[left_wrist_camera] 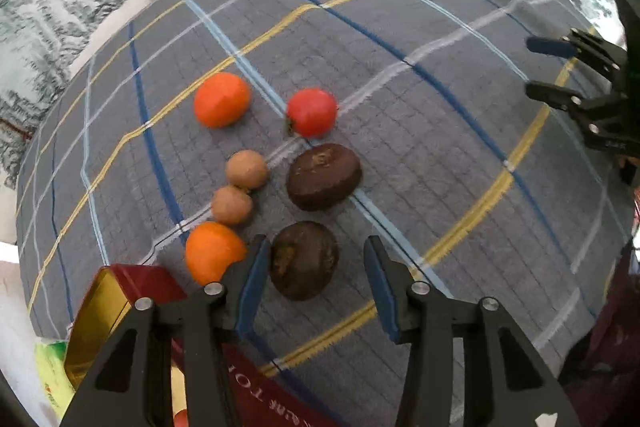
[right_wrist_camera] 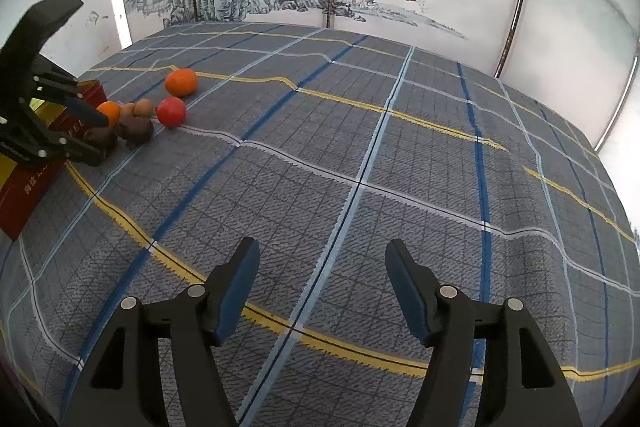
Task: Organize fruits
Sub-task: 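Reach the left tool toward the dark brown fruit near the tangerine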
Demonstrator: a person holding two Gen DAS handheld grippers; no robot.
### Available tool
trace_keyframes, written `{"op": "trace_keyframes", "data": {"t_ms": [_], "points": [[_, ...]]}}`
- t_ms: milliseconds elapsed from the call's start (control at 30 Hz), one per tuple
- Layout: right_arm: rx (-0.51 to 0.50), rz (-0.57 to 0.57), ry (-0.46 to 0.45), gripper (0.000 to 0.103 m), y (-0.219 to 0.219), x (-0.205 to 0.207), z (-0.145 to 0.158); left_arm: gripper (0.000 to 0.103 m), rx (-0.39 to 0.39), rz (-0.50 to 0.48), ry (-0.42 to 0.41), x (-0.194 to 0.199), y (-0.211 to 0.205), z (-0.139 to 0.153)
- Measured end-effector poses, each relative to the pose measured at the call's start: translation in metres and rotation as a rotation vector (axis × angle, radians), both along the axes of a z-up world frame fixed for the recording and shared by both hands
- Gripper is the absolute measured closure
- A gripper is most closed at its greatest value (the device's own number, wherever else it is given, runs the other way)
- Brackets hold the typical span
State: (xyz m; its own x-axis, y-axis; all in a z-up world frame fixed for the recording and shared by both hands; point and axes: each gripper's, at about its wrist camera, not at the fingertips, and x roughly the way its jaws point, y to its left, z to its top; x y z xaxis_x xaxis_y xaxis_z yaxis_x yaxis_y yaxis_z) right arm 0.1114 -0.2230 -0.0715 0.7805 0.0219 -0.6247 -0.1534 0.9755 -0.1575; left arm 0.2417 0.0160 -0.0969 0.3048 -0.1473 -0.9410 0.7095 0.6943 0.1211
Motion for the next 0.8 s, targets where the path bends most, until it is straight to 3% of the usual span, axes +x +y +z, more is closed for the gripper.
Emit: {"op": "trace_keyframes", "data": {"t_ms": [67,333,533,633,800], "points": [[0.005,0.000,0.010,0.037,-0.001,0.001,-0.001,0.077,-0.041,0.064,-0.002,0.001,0.006,0.002],[0.000,-0.010,0.015,0.037,-0.001,0.002,-0.002,0.076,-0.250,0.366,-0.086,-0.057,0.026,0.030],[-0.044,0.026,0.003,0.037,0.012,-0.003,-0.002,0.077,-0.317,0.443,-0.132,-0.108,0.020,0.044],[0.018,0.083,0.030,0.037,0.019,-0.006,-0.001,0.087,-0.350,0.470,-0.143,-0.125,0.027,0.054],[0.099,0.211,0.029,0.037,0.051,-0.008,0.016,0.087,-0.383,0.521,-0.174,-0.139,0.047,0.071]]}}
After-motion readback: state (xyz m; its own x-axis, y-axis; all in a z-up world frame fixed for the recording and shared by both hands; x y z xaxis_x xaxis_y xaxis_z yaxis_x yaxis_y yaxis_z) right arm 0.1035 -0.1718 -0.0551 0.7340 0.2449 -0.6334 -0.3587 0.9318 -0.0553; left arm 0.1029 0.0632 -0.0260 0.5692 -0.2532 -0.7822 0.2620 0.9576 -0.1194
